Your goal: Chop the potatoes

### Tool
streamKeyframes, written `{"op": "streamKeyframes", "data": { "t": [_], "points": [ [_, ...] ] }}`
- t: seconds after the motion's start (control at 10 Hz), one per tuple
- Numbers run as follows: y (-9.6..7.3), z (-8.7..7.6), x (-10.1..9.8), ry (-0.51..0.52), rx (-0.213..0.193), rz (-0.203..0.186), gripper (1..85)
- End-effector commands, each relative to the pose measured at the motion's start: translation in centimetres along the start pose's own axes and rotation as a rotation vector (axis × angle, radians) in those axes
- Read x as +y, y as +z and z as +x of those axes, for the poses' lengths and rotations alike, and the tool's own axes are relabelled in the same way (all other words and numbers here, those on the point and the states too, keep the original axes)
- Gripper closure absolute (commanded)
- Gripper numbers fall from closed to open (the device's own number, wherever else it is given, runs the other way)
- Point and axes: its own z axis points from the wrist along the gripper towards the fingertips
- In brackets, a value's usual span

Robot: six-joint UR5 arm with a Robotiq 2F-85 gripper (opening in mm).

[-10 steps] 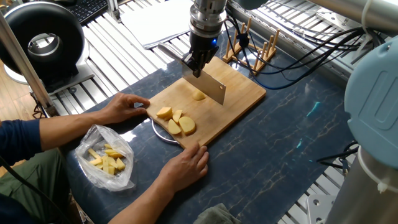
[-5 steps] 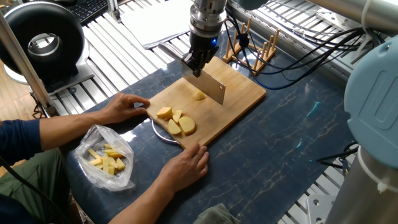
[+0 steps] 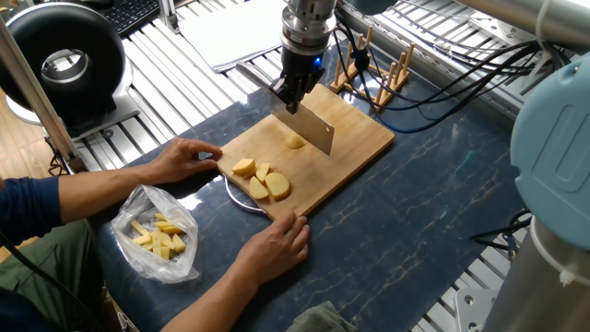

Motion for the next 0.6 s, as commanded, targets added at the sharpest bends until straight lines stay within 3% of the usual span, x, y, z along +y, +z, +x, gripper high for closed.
{"op": "streamKeyframes", "data": {
  "t": [0.0, 0.5],
  "points": [
    [-0.07, -0.13, 0.30, 0.010, -0.005, -0.012, 84.7],
    [0.09, -0.21, 0.26, 0.004, -0.011, -0.013, 84.7]
  ]
}}
